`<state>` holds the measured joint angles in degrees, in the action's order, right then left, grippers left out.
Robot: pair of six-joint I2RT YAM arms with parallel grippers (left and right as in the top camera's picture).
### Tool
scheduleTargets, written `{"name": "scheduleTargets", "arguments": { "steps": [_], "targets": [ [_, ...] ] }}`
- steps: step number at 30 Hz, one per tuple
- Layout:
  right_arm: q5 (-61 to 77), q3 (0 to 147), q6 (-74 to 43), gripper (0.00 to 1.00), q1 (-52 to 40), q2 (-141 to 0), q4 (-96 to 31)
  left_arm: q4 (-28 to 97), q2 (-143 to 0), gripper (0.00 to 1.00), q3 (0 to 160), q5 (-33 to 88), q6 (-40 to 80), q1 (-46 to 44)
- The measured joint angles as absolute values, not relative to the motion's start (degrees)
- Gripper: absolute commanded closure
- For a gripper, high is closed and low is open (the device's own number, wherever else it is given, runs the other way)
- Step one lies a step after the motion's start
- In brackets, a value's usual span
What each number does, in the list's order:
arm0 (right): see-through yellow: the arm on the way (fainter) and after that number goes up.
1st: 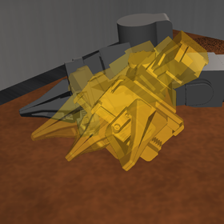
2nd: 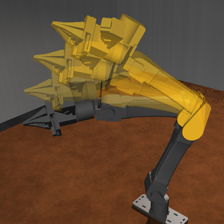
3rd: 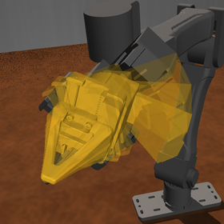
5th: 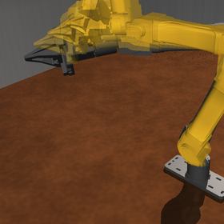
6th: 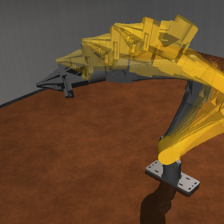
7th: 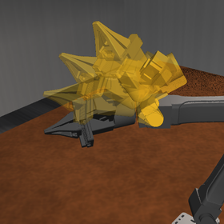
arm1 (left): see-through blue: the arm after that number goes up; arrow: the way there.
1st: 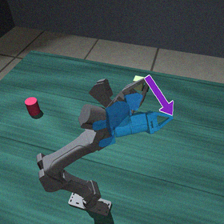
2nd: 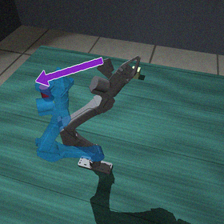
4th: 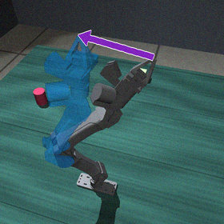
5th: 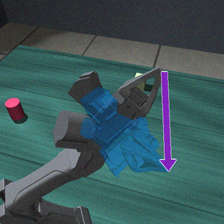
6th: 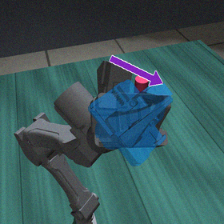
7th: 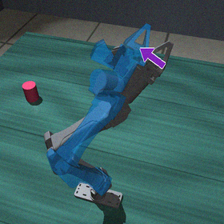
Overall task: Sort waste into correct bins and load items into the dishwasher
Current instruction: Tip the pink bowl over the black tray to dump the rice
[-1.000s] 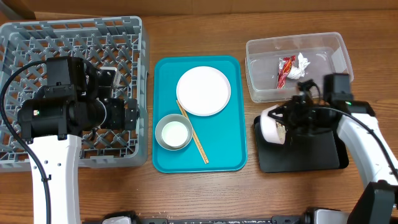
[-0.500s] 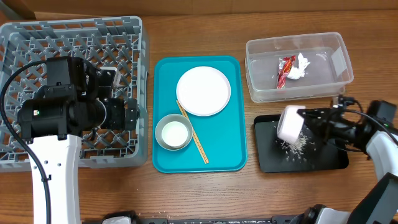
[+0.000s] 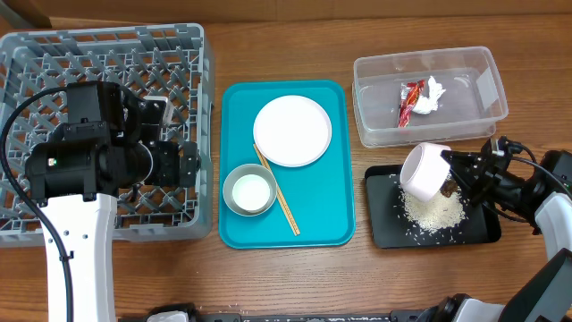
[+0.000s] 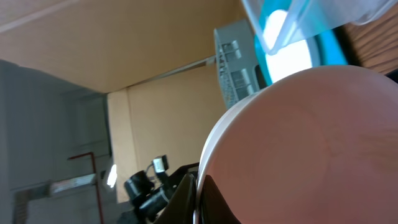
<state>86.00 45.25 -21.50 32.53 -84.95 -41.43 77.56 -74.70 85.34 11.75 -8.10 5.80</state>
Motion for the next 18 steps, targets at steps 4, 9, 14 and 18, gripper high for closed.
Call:
{"name": "scheduleTargets", "arguments": {
  "steps": [4,9,14,18],
  "targets": [
    [87.2,45.3,-22.9,0.96,32.5,-84.9,-41.4,77.6,-74.7,0.0,85.3,11.7,-8.1,5.8],
    [87.7,45.3,-24.3,0.96,32.5,-84.9,-41.4,77.6,-74.7,0.0,85.3,11.7,-8.1,5.8],
    [87.8,45.3,-24.8,0.96,32.5,-84.9,-40.8,77.6,-74.7,0.0,85.3,11.7,-8.1,5.8],
    [87.4,45.3,-23.4,0.96,31.9,-84.9,-39.0,77.6,-74.7,0.0,85.3,11.7,-8.1,5.8]
  ]
}}
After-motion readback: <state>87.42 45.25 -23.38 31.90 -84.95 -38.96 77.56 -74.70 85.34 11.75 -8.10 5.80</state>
